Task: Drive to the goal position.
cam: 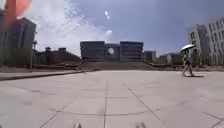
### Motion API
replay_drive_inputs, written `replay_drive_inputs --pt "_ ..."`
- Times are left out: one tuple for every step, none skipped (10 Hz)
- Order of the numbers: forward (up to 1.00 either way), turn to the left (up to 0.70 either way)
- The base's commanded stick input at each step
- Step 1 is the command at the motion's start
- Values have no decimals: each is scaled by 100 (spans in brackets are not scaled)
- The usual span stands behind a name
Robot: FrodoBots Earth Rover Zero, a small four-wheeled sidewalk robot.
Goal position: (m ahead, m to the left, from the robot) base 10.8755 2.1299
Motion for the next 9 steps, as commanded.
replay_drive_inputs --pt "45 3" --pt "45 3" --pt "45 3" --pt "45 3" --pt "45 3" --pt "45 3" --pt "45 3" --pt "45 3" --pt "45 3"
